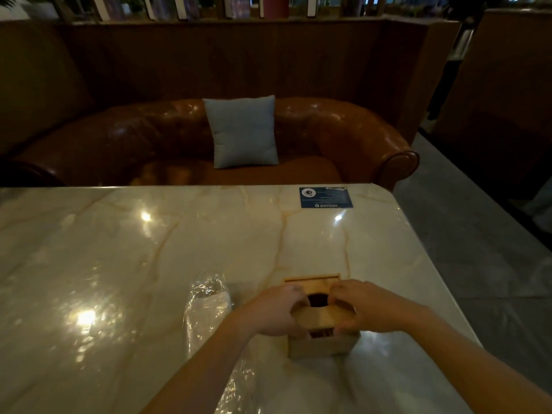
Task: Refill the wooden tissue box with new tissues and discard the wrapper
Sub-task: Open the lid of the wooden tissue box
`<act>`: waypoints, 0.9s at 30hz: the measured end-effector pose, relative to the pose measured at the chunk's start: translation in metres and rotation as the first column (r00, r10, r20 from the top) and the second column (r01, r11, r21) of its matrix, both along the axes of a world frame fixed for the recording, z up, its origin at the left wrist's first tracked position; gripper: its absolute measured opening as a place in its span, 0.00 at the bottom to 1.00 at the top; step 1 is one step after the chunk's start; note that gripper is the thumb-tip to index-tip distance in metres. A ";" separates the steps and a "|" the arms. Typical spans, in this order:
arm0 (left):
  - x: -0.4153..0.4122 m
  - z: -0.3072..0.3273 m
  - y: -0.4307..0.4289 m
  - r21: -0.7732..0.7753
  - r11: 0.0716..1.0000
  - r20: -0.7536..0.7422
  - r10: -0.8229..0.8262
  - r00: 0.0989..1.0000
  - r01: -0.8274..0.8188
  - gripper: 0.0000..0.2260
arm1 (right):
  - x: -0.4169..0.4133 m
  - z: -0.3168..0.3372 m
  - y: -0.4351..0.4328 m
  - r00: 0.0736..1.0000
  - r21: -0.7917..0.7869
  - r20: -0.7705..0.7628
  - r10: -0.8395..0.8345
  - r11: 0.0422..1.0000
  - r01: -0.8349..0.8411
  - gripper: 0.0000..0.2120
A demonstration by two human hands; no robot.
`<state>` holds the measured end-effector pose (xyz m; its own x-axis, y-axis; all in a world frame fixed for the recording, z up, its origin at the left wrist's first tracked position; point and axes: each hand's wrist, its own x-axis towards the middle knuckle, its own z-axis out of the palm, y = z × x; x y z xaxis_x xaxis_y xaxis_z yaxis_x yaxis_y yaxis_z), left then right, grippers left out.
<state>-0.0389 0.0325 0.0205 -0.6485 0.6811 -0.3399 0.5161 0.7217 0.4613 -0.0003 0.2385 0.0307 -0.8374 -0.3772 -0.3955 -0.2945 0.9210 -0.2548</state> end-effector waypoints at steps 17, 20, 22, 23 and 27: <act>0.009 -0.022 -0.039 0.339 0.924 -0.222 0.264 0.938 -0.180 0.20 | 0.014 -0.021 0.024 0.929 -0.292 -0.130 -0.345 0.909 0.297 0.27; 0.012 -0.030 -0.029 0.408 0.891 -0.228 0.310 0.923 -0.198 0.16 | 0.016 -0.037 0.015 0.893 -0.342 -0.231 -0.388 0.891 0.299 0.18; 0.008 -0.031 -0.025 0.456 0.866 -0.243 0.344 0.907 -0.206 0.12 | 0.015 -0.042 0.013 0.863 -0.403 -0.274 -0.425 0.865 0.299 0.14; 0.007 -0.031 -0.024 0.463 0.864 -0.261 0.344 0.902 -0.196 0.10 | 0.014 -0.043 0.014 0.853 -0.420 -0.288 -0.436 0.858 0.297 0.12; 0.001 -0.034 -0.023 0.438 0.884 -0.315 0.319 0.894 -0.161 0.10 | 0.010 -0.046 0.017 0.853 -0.417 -0.315 -0.416 0.868 0.269 0.10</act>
